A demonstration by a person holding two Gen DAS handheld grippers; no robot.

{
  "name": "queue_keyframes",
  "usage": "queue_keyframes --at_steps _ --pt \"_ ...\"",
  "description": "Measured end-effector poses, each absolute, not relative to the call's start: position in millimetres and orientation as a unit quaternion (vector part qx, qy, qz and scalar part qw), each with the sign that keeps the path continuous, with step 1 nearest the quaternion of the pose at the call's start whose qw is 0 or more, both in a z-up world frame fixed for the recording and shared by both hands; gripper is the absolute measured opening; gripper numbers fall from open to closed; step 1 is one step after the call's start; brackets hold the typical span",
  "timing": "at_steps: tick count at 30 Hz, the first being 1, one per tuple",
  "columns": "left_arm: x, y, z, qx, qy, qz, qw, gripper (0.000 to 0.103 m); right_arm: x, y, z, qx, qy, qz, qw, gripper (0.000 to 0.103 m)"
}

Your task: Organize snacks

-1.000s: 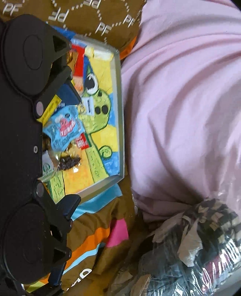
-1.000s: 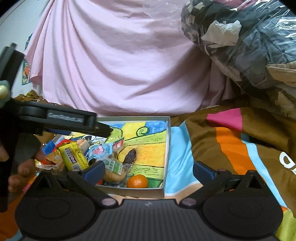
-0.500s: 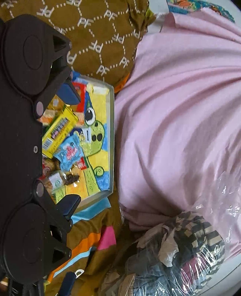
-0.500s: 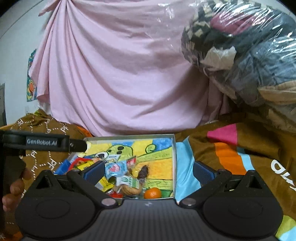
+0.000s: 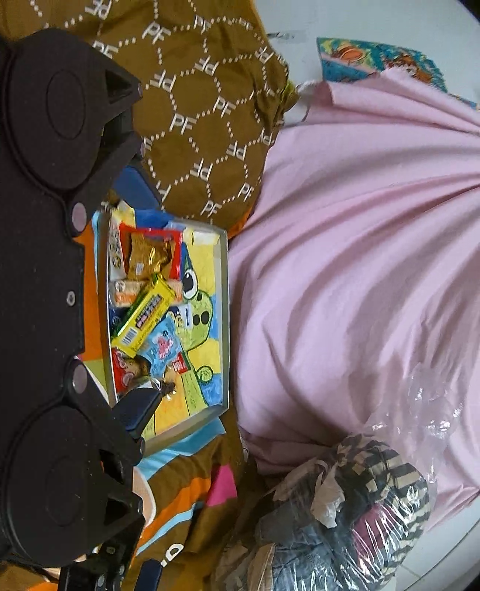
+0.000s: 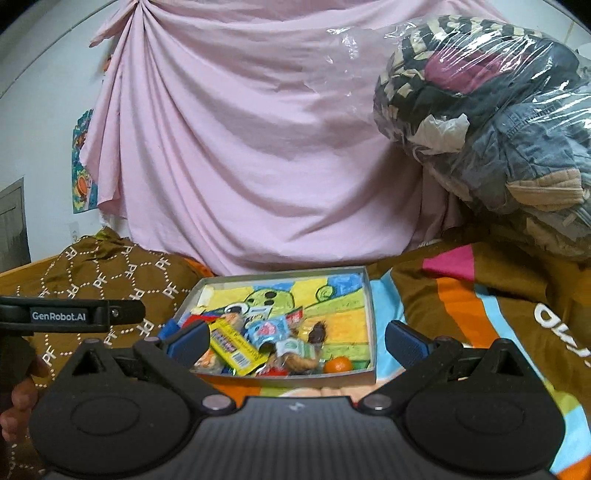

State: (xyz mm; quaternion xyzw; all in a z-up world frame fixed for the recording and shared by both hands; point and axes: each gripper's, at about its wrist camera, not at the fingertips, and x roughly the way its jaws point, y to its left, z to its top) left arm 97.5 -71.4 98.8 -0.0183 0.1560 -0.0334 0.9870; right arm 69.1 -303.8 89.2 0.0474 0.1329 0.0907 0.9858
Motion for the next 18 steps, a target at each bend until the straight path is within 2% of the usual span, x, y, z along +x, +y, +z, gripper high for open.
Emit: queue_keyframes --at_steps 18 --pt "30 -37 67 -0.015 0.184 -0.011 0.983 0.102 18 -277 69 0.053 0.162 0.080 0.982 0.103"
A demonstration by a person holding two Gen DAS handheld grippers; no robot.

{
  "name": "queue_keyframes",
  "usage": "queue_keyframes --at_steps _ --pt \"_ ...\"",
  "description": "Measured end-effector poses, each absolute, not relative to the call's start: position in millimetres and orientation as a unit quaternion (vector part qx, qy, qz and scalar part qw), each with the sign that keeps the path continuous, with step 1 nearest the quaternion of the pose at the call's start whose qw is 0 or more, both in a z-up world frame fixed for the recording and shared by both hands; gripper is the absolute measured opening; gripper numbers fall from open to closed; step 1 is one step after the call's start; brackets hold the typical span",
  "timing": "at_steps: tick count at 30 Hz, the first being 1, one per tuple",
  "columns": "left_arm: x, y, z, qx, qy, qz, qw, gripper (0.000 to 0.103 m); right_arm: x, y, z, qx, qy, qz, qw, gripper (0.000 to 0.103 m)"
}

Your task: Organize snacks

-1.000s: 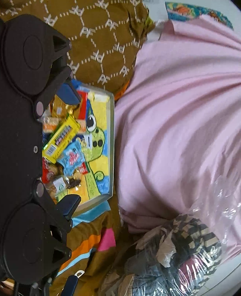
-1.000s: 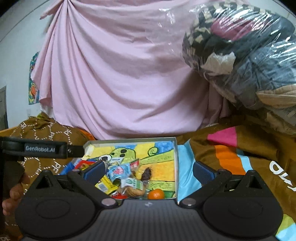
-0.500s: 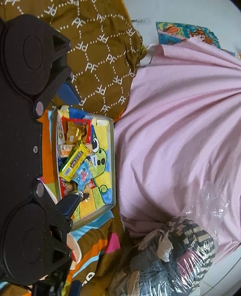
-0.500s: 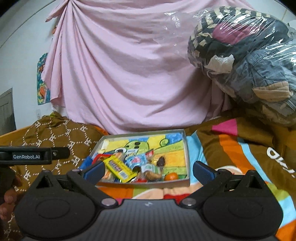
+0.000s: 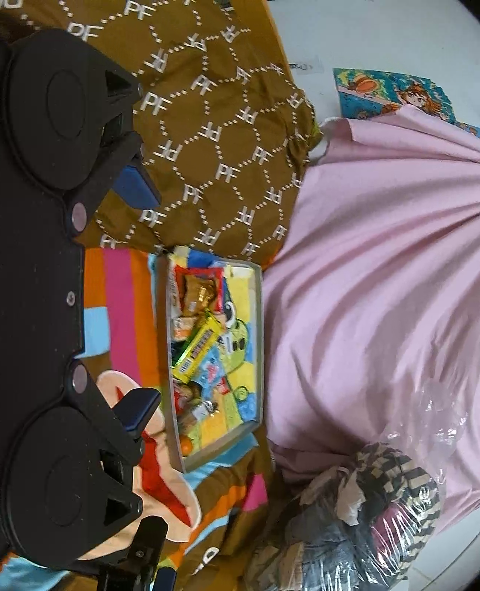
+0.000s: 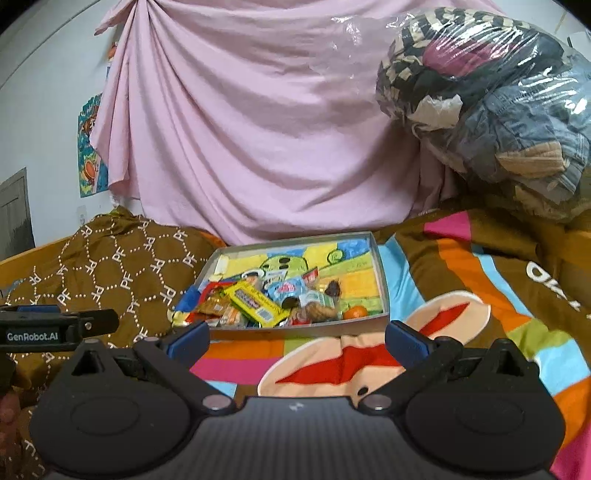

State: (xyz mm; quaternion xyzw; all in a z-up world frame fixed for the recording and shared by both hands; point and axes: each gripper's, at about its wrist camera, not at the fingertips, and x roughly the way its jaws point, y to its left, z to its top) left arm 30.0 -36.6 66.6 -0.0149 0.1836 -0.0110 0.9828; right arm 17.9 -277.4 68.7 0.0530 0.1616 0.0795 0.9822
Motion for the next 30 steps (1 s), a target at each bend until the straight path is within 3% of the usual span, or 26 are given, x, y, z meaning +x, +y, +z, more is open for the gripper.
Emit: queue_keyframes --at_steps 15,30 --pt "18 -18 11 -0.076 0.253 0.020 0.964 0.102 10 -273 39 0.028 0.201 0.083 0.976 0.103" --pt "18 -22 -4 -0.079 0.264 0.022 0.961 0.102 9 -254 21 0.035 0.225 0.113 0.967 0.103"
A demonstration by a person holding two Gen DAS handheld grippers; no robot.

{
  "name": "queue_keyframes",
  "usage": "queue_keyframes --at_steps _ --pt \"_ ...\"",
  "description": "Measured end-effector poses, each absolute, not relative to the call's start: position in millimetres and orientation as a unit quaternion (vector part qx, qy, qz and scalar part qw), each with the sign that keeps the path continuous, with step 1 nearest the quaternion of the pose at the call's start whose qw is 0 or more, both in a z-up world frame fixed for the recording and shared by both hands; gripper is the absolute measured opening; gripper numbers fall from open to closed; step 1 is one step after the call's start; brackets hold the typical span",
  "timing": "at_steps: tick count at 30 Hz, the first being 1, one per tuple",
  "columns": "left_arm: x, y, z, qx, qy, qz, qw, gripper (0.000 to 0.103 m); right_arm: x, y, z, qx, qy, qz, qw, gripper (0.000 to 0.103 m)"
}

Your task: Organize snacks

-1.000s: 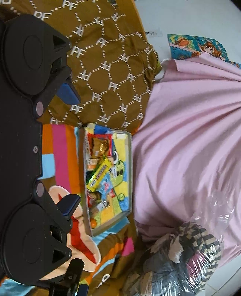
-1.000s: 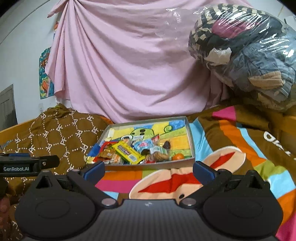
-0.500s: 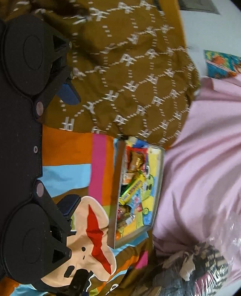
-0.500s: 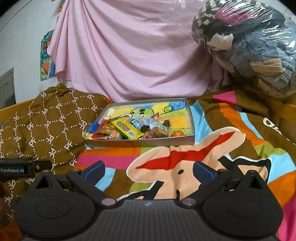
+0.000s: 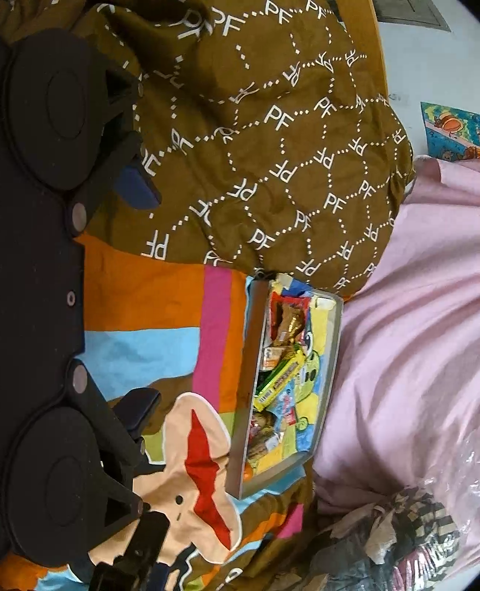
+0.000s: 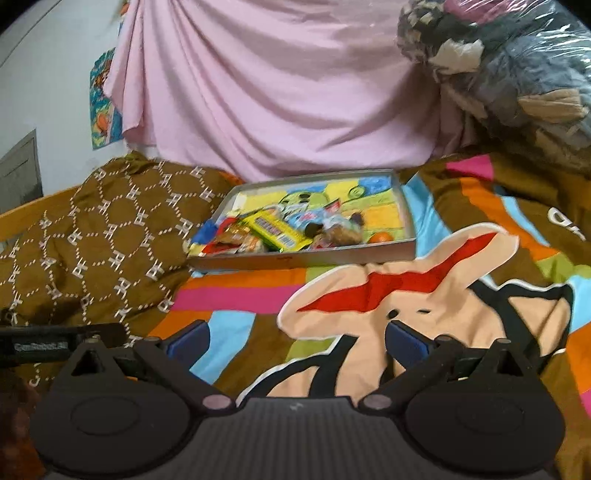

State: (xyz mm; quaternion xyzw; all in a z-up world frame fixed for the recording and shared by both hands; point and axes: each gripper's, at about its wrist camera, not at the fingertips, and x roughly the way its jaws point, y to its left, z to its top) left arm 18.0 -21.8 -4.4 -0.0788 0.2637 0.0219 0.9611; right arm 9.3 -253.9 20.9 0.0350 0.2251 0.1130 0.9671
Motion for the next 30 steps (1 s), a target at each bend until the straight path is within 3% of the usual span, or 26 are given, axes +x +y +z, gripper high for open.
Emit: queue_keyframes --at_steps 30 --pt "26 -24 -10 -0.059 0.269 0.009 0.961 0.102 18 -257 9 0.061 0.237 0.081 0.966 0.103"
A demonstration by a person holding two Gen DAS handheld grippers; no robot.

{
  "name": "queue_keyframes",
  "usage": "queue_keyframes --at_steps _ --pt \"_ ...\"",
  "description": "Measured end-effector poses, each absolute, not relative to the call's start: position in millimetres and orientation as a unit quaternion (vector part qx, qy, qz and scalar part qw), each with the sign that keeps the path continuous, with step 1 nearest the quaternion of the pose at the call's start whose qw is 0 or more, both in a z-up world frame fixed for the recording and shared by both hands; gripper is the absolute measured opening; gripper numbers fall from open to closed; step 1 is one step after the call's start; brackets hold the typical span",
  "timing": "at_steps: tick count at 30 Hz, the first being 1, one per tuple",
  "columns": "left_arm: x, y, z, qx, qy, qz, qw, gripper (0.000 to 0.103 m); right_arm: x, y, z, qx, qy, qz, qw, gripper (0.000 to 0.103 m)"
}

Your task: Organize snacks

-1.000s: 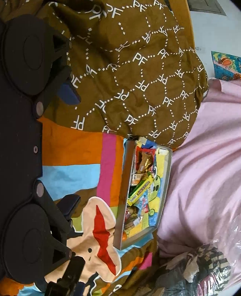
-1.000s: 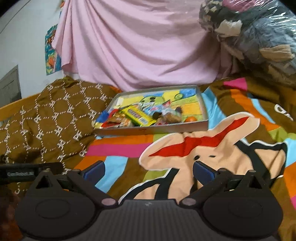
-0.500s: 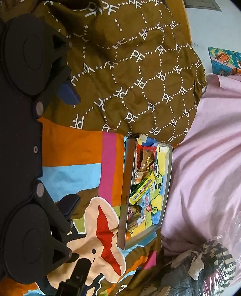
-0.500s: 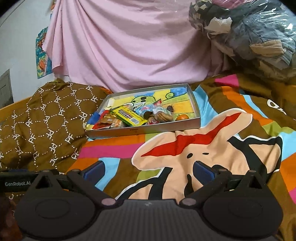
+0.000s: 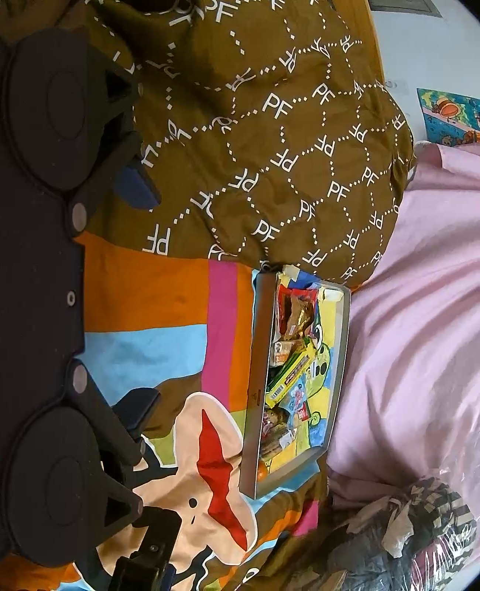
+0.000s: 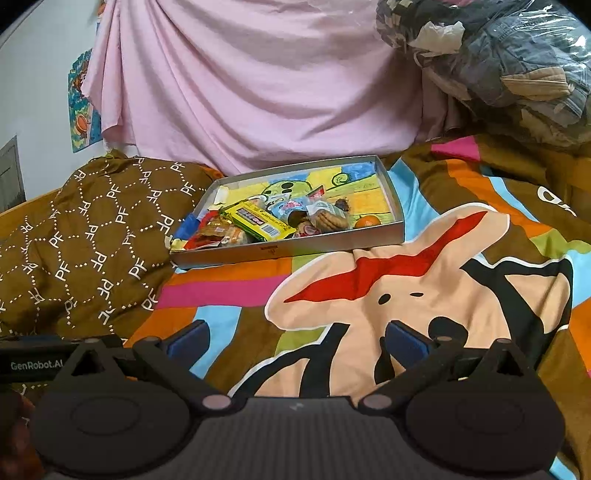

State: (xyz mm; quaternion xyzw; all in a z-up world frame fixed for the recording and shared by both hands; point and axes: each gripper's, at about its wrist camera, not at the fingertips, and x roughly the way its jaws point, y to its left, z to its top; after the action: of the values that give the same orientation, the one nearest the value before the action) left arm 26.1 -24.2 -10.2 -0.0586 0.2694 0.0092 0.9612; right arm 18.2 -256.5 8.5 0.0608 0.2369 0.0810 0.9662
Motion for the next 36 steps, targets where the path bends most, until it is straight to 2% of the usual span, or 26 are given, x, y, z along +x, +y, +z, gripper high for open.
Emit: queue_keyframes --at_steps 36 --pt "26.1 -24.4 -11.8 -0.061 0.275 0.009 0.959 0.102 19.9 -256.1 4.9 0.060 0.246 0.089 0.963 0.103"
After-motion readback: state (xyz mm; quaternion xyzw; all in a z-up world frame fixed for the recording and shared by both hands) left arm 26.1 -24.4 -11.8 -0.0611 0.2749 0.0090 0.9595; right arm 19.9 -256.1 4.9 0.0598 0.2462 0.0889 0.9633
